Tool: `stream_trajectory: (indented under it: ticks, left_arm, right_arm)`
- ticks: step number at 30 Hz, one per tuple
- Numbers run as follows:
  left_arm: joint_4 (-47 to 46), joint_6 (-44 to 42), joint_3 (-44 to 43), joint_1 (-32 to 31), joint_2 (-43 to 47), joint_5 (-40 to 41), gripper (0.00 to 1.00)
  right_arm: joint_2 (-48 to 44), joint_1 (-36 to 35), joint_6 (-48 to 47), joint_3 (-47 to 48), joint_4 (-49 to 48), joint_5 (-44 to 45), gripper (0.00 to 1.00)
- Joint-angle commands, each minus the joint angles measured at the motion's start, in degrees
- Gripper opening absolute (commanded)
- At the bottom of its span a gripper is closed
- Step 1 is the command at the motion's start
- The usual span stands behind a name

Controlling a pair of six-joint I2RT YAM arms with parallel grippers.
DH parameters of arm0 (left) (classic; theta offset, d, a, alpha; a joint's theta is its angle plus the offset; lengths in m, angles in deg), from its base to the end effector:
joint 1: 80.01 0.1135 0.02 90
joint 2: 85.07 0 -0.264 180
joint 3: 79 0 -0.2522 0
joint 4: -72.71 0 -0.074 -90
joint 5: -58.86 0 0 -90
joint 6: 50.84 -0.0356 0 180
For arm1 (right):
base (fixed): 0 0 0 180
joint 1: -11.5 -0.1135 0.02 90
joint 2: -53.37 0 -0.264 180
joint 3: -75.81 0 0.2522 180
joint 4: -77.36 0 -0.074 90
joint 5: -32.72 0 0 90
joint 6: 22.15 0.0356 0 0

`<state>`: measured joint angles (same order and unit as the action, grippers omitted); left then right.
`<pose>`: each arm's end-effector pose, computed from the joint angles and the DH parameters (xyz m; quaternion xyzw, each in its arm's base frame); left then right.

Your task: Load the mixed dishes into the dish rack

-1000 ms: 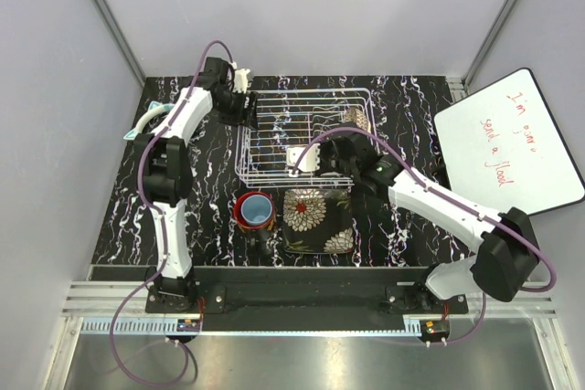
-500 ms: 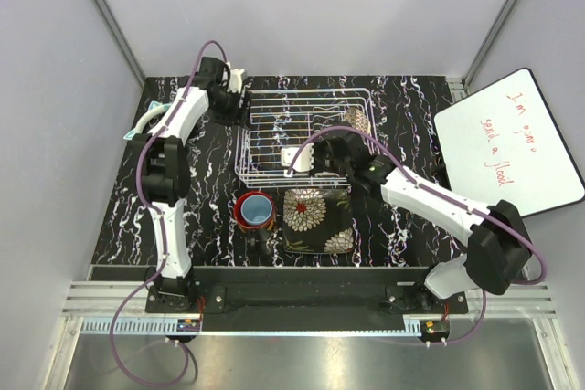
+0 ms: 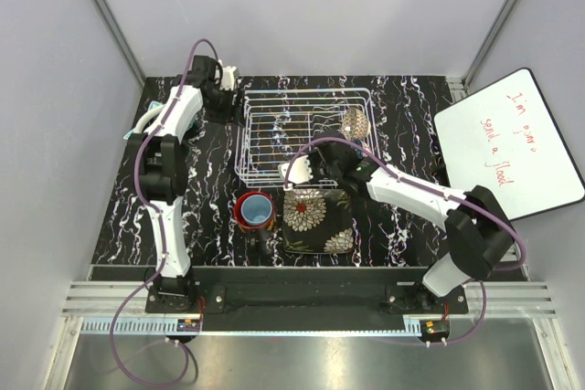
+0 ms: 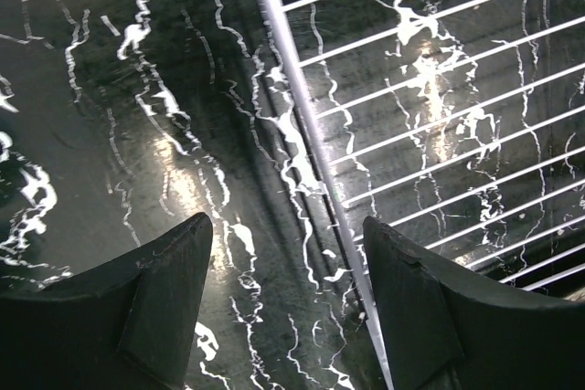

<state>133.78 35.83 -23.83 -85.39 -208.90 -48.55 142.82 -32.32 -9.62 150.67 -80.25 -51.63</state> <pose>0.4699 -0.0550 0.2436 0.1115 0.9492 -0.1508 0.2526 0.2542 0.2391 0.2481 -0.7682 0.4573 -0.1713 0.4140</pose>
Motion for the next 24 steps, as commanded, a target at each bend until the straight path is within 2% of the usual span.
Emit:
stream_trajectory:
  ticks: [1, 7, 9, 11, 14, 16, 17, 22, 23, 24]
  left_arm:
    - [-1.17, -0.01, -0.38, 0.99, 0.61, -1.13, 0.7]
    - [-1.34, 0.08, 0.32, 1.34, 0.52, -1.66, 0.7]
    - [-1.52, 0.17, 0.5, 1.34, 0.61, -1.84, 0.7]
    - [-1.61, 0.43, 0.41, 1.34, 0.69, -2.01, 0.7]
    - [-1.61, 0.52, 0.41, 1.34, 0.7, -2.19, 0.7]
    - [-1.69, 0.61, 0.41, 1.34, 0.87, -2.19, 0.7]
    - [-1.69, 0.61, 0.24, 1.34, 0.87, -2.28, 0.7]
    - [-1.69, 0.43, 0.85, 1.34, 1.57, -1.93, 0.7]
    - [-1.69, 0.26, 0.76, 1.34, 1.92, -1.84, 0.7]
    - [-1.61, 0.17, 0.94, 1.34, 2.01, -1.4, 0.7]
  right_arm:
    - [-0.15, 0.39, -2.25, 1.3, -0.72, 3.93, 0.0]
    - [-1.2, -0.66, 1.79, -0.54, 0.25, 5.07, 0.0]
    - [-1.65, -1.01, 3.81, -1.42, 1.3, 5.68, 0.12]
    - [-2.44, -1.19, 5.31, -2.12, 2.09, 5.69, 0.19]
    - [-3.31, -1.36, 7.24, -3.35, 2.1, 5.6, 0.24]
    - [-3.4, -1.54, 7.51, -3.44, 1.84, 5.86, 0.39]
    - [-3.4, -1.63, 7.68, -3.36, 1.66, 5.86, 0.43]
    - [-2.44, -1.8, 8.83, -0.38, 1.22, 6.21, 0.47]
    - [-2.35, -1.89, 9.79, 0.24, 1.13, 7.17, 0.5]
    - [-2.61, -2.06, 10.06, 1.12, 1.31, 7.88, 0.58]
